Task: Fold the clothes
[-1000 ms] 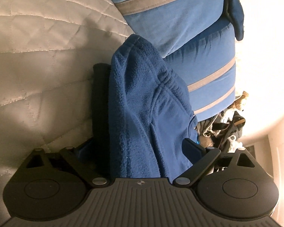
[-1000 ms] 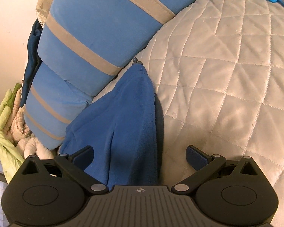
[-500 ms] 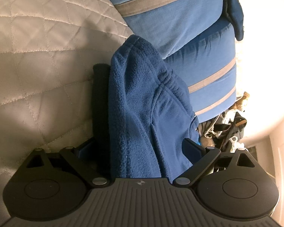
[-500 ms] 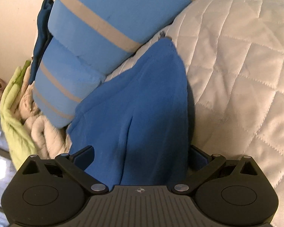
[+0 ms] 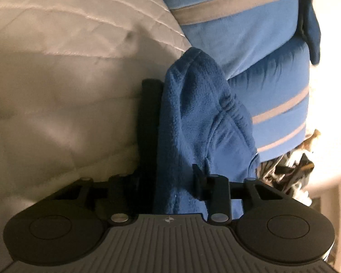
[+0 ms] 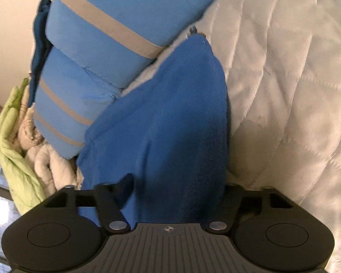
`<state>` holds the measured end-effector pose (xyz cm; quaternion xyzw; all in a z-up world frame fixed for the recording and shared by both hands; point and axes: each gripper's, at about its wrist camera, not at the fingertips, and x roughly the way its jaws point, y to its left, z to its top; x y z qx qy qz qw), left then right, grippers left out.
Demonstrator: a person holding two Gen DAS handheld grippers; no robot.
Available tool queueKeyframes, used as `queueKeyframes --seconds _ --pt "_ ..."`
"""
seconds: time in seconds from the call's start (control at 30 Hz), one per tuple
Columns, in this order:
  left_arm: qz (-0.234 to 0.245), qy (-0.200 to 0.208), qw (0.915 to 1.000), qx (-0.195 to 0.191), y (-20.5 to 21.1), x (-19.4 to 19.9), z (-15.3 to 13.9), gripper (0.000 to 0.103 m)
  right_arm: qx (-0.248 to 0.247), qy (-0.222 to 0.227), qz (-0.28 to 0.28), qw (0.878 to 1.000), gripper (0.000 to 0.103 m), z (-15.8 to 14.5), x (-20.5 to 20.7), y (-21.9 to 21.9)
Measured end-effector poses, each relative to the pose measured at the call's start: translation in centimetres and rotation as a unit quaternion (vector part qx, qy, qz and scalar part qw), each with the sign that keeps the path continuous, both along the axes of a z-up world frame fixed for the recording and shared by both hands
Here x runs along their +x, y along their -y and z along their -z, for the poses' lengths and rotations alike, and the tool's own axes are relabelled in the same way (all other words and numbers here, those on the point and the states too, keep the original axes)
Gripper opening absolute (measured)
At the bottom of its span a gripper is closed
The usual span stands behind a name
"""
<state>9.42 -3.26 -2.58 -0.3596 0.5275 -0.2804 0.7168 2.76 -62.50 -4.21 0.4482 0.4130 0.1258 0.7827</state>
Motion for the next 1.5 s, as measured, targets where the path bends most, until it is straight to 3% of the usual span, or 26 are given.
queueKeyframes --seconds 0.07,0.1,0.17,0.33,0.4,0.5,0.63,0.7,0.83,0.97,1.07,1.23,1.33,1.4,1.43,1.47,1.5 --pt "-0.002 0.005 0.9999 0.01 0.3 -0.4 -0.4 0.027 0.002 -0.006 0.002 1.0 0.054 0.0 -0.1 0.0" --pt "-0.006 0.007 0.9998 0.016 0.5 -0.6 -0.7 0.026 0.006 -0.011 0.005 1.0 0.046 0.0 -0.2 0.0" --pt "-0.008 0.016 0.9992 0.036 1.0 -0.9 -1.6 0.022 -0.016 -0.013 0.018 1.0 0.038 -0.8 -0.6 -0.6" --pt "0.009 0.081 0.9884 0.128 2.8 -2.3 -5.8 0.019 -0.1 -0.01 0.042 0.994 0.03 -3.7 -1.4 -3.0" --pt "0.015 0.114 0.9782 0.173 3.9 -3.3 -7.5 0.019 -0.158 -0.005 0.042 0.987 0.028 -5.6 -1.6 -4.5" --pt "0.02 0.165 0.956 0.242 5.9 -5.0 -10.0 0.019 -0.252 0.008 0.033 0.967 0.027 -8.3 -1.9 -7.1" --pt "0.026 0.231 0.9148 0.331 8.6 -7.3 -13.3 0.019 -0.364 0.04 0.022 0.93 0.027 -11.3 -3.0 -10.1" --pt "0.027 0.252 0.897 0.362 9.3 -8.1 -14.2 0.019 -0.393 0.056 0.028 0.918 0.027 -12.4 -3.9 -10.9" --pt "0.012 0.255 0.8944 0.367 8.4 -8.1 -15.7 0.019 -0.429 0.078 0.039 0.899 0.027 -14.5 -5.0 -12.3" --pt "-0.009 0.262 0.8879 0.378 6.7 -8.3 -17.1 0.019 -0.444 0.098 0.032 0.89 0.027 -15.9 -4.9 -14.4" --pt "-0.031 0.273 0.8774 0.393 4.8 -8.1 -18.8 0.019 -0.44 0.114 0.025 0.891 0.027 -17.1 -3.9 -16.0" --pt "-0.082 0.306 0.8501 0.421 1.2 -8.2 -23.5 0.019 -0.424 0.157 0.011 0.892 0.027 -20.2 -1.7 -20.0" --pt "-0.125 0.333 0.8229 0.443 -1.2 -7.9 -26.8 0.026 -0.405 0.194 0.003 0.893 0.027 -22.6 0.5 -22.6" --pt "-0.165 0.362 0.7884 0.469 -2.3 -6.8 -28.1 0.035 -0.4 0.235 0.008 0.886 0.038 -24.2 2.3 -24.7" --pt "-0.187 0.372 0.7685 0.486 -2.9 -5.7 -27.9 0.05 -0.416 0.243 0.015 0.876 0.048 -24.2 3.5 -25.6" --pt "-0.213 0.378 0.7409 0.513 -3.1 -4.6 -27.5 0.076 -0.434 0.249 0.024 0.865 0.081 -24.0 4.7 -26.6" --pt "-0.243 0.378 0.7073 0.545 -3.3 -3.4 -26.7 0.084 -0.453 0.254 0.033 0.854 0.1 -23.9 5.9 -27.6"
